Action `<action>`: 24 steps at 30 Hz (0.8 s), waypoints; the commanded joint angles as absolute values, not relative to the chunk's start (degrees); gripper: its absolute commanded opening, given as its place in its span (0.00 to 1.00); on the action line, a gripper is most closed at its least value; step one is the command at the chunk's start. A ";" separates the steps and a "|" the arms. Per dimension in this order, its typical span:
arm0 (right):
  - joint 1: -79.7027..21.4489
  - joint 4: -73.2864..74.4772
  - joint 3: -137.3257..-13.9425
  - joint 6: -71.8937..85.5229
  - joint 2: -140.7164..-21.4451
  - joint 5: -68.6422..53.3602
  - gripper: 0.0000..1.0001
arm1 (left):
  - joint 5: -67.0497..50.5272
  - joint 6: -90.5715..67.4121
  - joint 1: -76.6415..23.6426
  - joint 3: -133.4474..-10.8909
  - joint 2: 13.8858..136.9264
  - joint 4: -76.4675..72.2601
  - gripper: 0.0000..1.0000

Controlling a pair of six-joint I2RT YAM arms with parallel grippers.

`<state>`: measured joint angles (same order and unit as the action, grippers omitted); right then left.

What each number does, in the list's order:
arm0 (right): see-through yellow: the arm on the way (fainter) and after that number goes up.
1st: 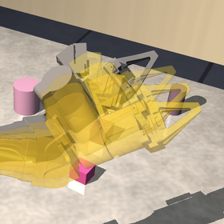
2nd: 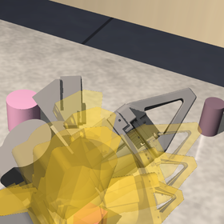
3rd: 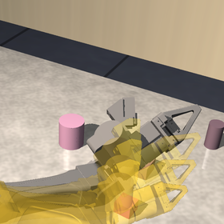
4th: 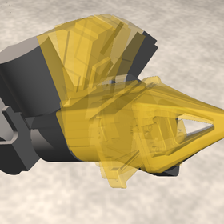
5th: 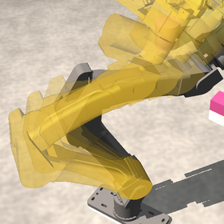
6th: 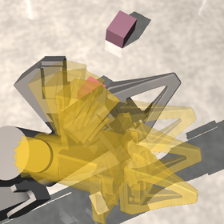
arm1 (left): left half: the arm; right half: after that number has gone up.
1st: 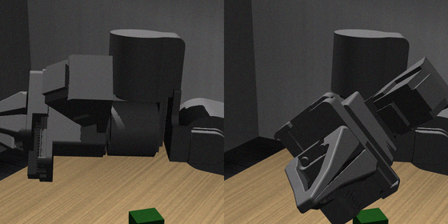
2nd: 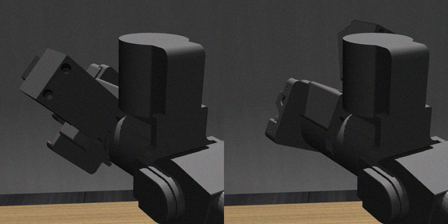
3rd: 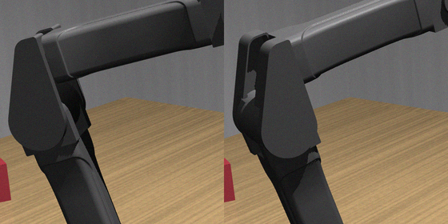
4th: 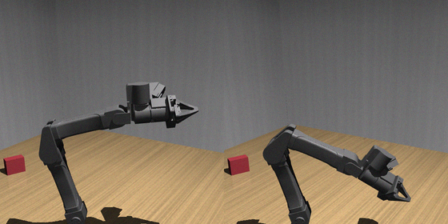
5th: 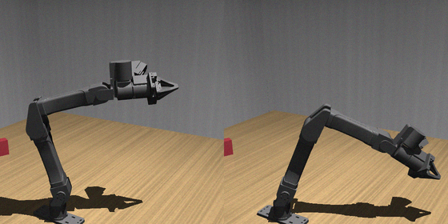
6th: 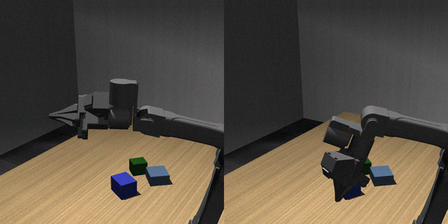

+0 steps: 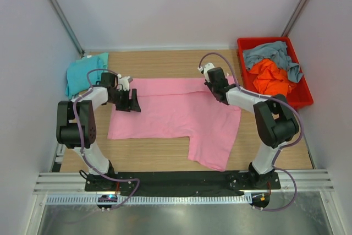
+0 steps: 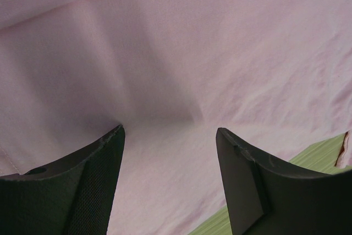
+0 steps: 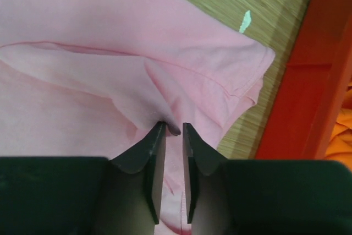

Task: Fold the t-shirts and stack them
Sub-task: Fold the tshirt

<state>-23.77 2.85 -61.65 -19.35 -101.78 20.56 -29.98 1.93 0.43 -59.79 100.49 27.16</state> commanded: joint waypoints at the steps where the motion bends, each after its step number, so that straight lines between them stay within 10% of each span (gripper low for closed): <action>1: -23.73 -1.93 -63.90 -18.55 -99.77 26.28 0.27 | -29.44 2.81 0.53 -59.68 100.73 27.07 0.69; 16: -25.49 12.73 -58.70 -19.16 -92.89 -8.69 0.27 | -29.80 2.64 0.53 -59.94 100.37 27.07 0.69; 24: -25.66 11.79 -64.16 -19.60 -100.89 -1.68 0.31 | -29.44 2.81 0.53 -59.68 99.76 27.07 0.69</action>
<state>-25.50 13.56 -60.38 -18.57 -100.92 -3.77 -29.98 1.96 0.40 -59.79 100.47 27.14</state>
